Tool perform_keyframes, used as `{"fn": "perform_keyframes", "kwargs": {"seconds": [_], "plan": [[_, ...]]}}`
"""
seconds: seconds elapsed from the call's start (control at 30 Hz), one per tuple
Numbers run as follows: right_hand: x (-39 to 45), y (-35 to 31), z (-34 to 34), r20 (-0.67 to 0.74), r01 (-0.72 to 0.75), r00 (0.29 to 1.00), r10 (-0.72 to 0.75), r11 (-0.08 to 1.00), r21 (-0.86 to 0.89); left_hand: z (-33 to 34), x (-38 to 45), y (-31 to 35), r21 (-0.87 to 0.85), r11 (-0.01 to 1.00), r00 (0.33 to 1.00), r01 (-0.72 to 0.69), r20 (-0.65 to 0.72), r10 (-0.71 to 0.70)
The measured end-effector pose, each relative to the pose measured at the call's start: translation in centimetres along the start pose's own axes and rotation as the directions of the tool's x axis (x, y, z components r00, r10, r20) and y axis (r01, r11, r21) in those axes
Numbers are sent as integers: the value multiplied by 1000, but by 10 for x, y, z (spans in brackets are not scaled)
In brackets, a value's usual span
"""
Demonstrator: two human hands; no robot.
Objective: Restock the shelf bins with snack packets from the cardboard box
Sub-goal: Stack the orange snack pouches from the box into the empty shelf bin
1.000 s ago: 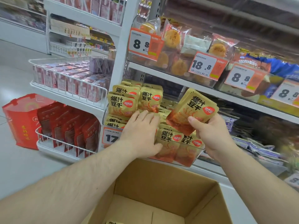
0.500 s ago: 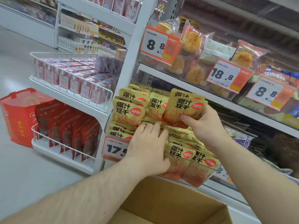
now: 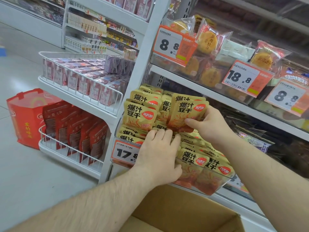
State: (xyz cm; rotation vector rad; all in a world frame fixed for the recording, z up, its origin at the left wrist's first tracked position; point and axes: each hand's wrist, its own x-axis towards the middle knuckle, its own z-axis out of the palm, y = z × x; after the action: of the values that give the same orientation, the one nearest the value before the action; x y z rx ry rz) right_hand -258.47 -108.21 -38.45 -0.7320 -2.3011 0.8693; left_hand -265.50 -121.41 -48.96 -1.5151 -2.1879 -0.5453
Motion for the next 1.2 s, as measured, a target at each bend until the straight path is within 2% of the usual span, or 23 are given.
{"fn": "perform_keyframes", "kwargs": {"seconds": [0.43, 0.57, 0.87, 1.03, 1.2], "plan": [[9, -3, 32, 48, -117, 992, 116, 993, 25, -1, 0, 1, 4, 1000, 1000, 4, 7, -4], [7, 1, 38, 70, -134, 988, 137, 990, -48, -1, 0, 1, 4, 1000, 1000, 2, 8, -2], [13, 5, 39, 33, -224, 973, 226, 973, -60, -1, 1, 0, 10, 1000, 1000, 3, 25, -3], [14, 3, 42, 15, -221, 974, 226, 965, -144, -1, 2, 1, 19, 1000, 1000, 4, 26, -4], [16, 5, 43, 7, -256, 966, 258, 960, -114, -5, 3, 3, 28, 1000, 998, -1, 65, -1]]}}
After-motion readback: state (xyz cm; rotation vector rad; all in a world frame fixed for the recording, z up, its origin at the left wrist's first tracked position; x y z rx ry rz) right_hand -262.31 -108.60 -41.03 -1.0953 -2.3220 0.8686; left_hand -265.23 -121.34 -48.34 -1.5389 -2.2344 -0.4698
